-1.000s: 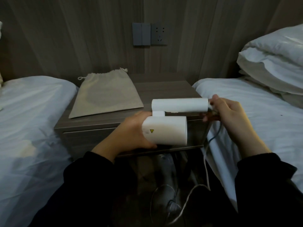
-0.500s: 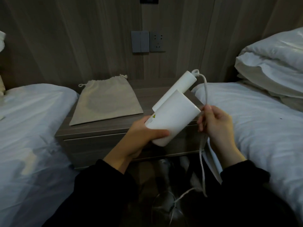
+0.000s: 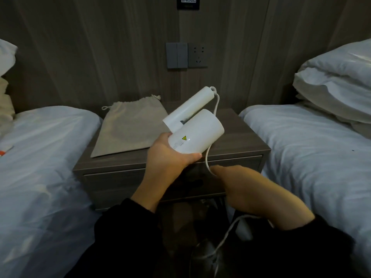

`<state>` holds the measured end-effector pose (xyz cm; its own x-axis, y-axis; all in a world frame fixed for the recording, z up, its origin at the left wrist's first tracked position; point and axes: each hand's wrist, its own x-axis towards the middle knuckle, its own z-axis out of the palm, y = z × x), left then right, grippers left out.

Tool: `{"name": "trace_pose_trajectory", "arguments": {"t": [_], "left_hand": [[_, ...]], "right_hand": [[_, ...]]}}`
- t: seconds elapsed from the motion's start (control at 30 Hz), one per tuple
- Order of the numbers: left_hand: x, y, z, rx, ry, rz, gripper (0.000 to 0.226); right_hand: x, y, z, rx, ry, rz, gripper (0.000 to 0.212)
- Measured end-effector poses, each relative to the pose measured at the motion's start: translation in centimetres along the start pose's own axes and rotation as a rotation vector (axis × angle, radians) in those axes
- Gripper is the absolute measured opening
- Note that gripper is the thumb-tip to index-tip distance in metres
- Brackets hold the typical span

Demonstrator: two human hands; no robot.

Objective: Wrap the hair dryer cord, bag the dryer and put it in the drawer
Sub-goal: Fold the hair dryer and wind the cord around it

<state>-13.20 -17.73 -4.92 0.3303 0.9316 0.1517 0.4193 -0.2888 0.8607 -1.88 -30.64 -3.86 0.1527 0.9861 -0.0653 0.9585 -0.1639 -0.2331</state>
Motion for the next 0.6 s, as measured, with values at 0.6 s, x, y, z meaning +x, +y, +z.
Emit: {"name": "trace_pose_trajectory", "arguments": {"t": [0.6], "left_hand": [[-0.6, -1.6, -0.7, 0.529, -0.346, 0.734, 0.075]], "right_hand": [[-1.4, 3.8, -3.6, 0.255, 0.406, -0.017, 0.027]]}}
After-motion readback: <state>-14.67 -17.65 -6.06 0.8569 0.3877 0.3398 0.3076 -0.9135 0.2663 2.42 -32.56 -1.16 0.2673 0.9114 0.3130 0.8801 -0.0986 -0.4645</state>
